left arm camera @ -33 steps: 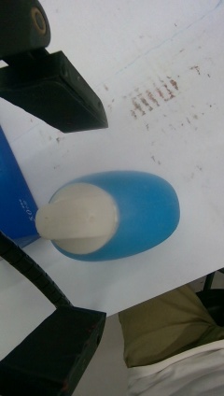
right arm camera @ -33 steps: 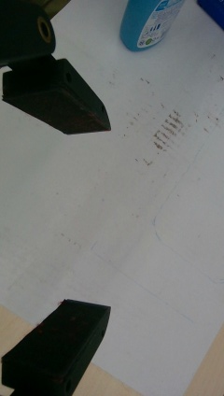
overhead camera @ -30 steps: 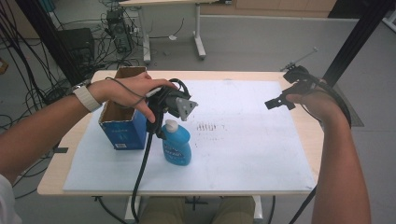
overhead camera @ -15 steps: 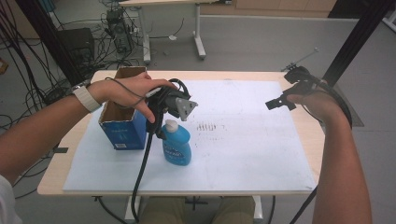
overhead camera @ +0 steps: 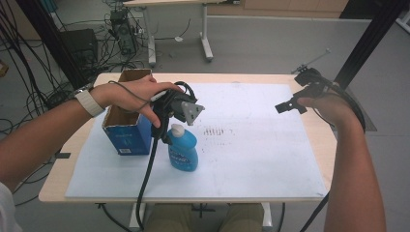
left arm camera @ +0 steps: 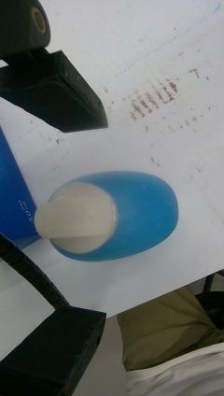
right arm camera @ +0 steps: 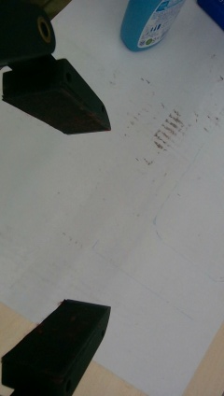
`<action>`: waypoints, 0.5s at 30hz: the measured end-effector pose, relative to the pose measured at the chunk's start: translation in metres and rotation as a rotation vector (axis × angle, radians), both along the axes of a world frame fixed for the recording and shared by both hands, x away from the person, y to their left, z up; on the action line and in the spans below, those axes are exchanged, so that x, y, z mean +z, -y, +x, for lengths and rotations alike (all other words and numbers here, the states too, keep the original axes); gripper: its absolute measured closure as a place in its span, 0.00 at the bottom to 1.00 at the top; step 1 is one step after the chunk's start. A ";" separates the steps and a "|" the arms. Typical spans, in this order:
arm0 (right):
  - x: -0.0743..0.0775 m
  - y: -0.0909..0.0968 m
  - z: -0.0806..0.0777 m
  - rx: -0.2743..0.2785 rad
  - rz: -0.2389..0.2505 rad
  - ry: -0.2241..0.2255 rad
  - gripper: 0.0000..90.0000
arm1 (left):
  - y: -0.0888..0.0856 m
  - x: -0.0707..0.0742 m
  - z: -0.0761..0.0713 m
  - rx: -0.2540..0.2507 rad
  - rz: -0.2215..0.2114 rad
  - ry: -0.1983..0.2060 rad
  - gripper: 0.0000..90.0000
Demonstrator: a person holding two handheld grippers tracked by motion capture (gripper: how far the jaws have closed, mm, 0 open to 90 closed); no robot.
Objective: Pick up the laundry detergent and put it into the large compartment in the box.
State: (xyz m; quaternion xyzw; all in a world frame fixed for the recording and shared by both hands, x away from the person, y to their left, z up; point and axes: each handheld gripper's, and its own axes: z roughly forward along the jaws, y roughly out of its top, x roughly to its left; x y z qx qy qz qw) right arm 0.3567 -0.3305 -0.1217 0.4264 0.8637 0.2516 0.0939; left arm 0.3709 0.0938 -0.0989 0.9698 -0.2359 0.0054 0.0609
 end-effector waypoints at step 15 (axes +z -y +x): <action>-0.002 0.000 0.001 0.004 0.001 -0.004 0.11 | -0.001 -0.004 -0.003 -0.002 -0.007 0.009 0.09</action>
